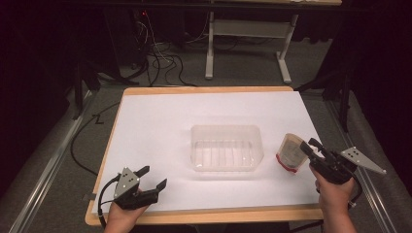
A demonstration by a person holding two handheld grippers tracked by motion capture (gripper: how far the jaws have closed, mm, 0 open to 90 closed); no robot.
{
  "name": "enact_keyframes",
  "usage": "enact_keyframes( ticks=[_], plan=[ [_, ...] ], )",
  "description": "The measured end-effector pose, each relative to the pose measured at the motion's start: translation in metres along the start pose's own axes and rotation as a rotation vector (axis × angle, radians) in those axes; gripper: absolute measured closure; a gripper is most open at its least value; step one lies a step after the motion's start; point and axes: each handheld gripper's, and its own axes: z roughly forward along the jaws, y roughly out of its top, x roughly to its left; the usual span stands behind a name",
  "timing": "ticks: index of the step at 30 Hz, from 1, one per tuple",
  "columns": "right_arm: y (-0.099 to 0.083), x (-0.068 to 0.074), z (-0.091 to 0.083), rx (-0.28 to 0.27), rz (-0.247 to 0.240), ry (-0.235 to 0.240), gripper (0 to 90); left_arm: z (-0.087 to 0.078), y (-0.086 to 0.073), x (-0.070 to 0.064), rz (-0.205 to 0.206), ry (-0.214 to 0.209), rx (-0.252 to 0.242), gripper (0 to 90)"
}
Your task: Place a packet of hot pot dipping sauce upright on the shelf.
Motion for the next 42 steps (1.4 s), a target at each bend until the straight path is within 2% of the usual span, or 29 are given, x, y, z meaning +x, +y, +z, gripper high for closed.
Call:
enact_keyframes(
  ticks=[3,10,13,14,15,16,17,22,23,24,25,28,29,30,32,33,37,42],
  plan=[
    [0.000,0.002,-0.002,0.008,-0.013,0.004,48.0,0.000,0.000,-0.001,0.002,-0.004,0.000,23.6],
    [-0.010,0.004,-0.005,0.066,-0.044,-0.008,47.2,0.009,0.004,0.000,0.001,-0.022,0.002,25.1],
    [-0.021,0.001,-0.006,0.122,-0.037,-0.009,48.7,0.017,0.007,-0.003,0.013,-0.039,0.015,26.8],
    [-0.021,0.001,-0.006,0.122,-0.037,-0.009,48.7,0.017,0.007,-0.003,0.013,-0.039,0.015,27.2],
    [-0.026,-0.001,-0.004,0.152,-0.027,-0.006,50.2,0.020,0.008,-0.004,0.014,-0.046,0.014,27.7],
    [-0.026,-0.001,-0.004,0.152,-0.027,-0.006,50.2,0.020,0.008,-0.004,0.014,-0.046,0.014,27.8],
    [-0.031,-0.003,-0.001,0.175,-0.026,-0.002,52.2,0.021,0.008,-0.005,0.011,-0.049,0.013,28.0],
    [-0.035,-0.006,0.006,0.204,-0.022,0.007,58.4,0.019,0.007,-0.004,0.008,-0.042,0.017,28.2],
    [-0.036,-0.005,0.010,0.214,-0.026,0.013,65.2,0.016,0.005,-0.002,-0.003,-0.046,0.022,29.6],
    [-0.036,-0.005,0.010,0.214,-0.026,0.013,65.2,0.016,0.005,-0.002,-0.003,-0.046,0.022,30.1],
    [-0.037,-0.005,0.013,0.226,-0.031,0.026,70.5,0.014,0.004,0.000,-0.010,-0.038,0.022,30.6],
    [-0.036,-0.004,0.016,0.232,-0.032,0.030,74.9,0.011,0.003,0.001,-0.017,-0.028,0.016,31.5],
    [-0.036,-0.002,0.018,0.242,-0.041,0.033,80.5,0.009,0.003,0.002,-0.019,-0.021,0.018,32.7],
    [-0.036,-0.002,0.018,0.242,-0.041,0.033,80.5,0.009,0.003,0.002,-0.019,-0.021,0.018,33.3],
    [-0.034,0.000,0.019,0.259,-0.047,0.036,87.8,0.010,0.003,0.002,-0.021,-0.014,0.025,34.6],
    [-0.033,0.002,0.020,0.265,-0.044,0.023,89.1,0.010,0.003,0.003,-0.022,-0.012,0.028,36.7],
    [-0.032,0.003,0.018,0.265,-0.020,0.021,89.7,0.014,0.003,0.001,-0.030,-0.004,0.033,39.6],
    [-0.027,0.010,0.010,0.233,-0.007,0.022,90.0,0.021,0.004,-0.003,-0.019,-0.017,0.046,42.1]
  ],
)
